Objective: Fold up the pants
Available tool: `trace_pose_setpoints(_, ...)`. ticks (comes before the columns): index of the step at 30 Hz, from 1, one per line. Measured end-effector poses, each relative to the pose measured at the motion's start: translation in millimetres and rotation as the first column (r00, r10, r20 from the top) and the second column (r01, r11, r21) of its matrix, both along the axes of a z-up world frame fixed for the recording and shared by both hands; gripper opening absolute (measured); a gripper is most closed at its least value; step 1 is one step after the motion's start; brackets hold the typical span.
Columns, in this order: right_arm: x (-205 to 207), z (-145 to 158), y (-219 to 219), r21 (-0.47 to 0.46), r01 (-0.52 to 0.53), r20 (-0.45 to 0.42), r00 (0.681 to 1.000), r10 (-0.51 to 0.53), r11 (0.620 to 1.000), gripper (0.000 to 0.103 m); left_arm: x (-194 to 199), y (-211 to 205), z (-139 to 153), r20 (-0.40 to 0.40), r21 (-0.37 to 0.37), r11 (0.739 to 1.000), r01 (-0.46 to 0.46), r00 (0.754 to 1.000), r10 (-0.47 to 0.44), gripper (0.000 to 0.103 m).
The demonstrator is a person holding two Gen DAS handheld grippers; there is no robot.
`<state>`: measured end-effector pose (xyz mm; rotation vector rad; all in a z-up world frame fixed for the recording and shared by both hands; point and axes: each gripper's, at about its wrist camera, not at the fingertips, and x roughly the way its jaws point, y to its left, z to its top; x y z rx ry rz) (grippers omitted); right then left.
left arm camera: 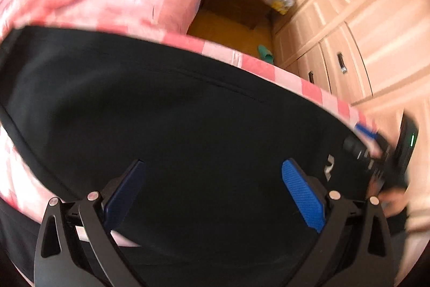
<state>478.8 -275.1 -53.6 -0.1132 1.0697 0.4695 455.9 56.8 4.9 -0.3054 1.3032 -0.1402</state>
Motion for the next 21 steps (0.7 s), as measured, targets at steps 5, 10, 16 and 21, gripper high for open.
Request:
trace_pose_setpoints(5,-17,5,13,0.021,-0.093,0.043,0.995,0.092,0.995,0.04,25,-16,-13,-0.036,-0.043,0.997,-0.062,0.998,0.06,0.1)
trace_pose_setpoints(10,-61,28,26,-0.075,-0.112,0.204,0.971,0.126,0.991,0.011,40,-18,-26,-0.098,-0.138,0.978,-0.158,0.985,0.145,0.1)
trace_pose_setpoints(16,-119,56,49,-0.19,-0.098,0.366,0.916,0.163,0.977,0.01,48,-9,-25,-0.099,-0.26,0.914,-0.311,0.95,0.296,0.101)
trace_pose_setpoints(21,-171,75,67,-0.234,-0.085,0.471,0.862,0.19,0.968,0.009,55,-11,-39,-0.145,-0.168,0.917,-0.362,0.929,0.341,0.098)
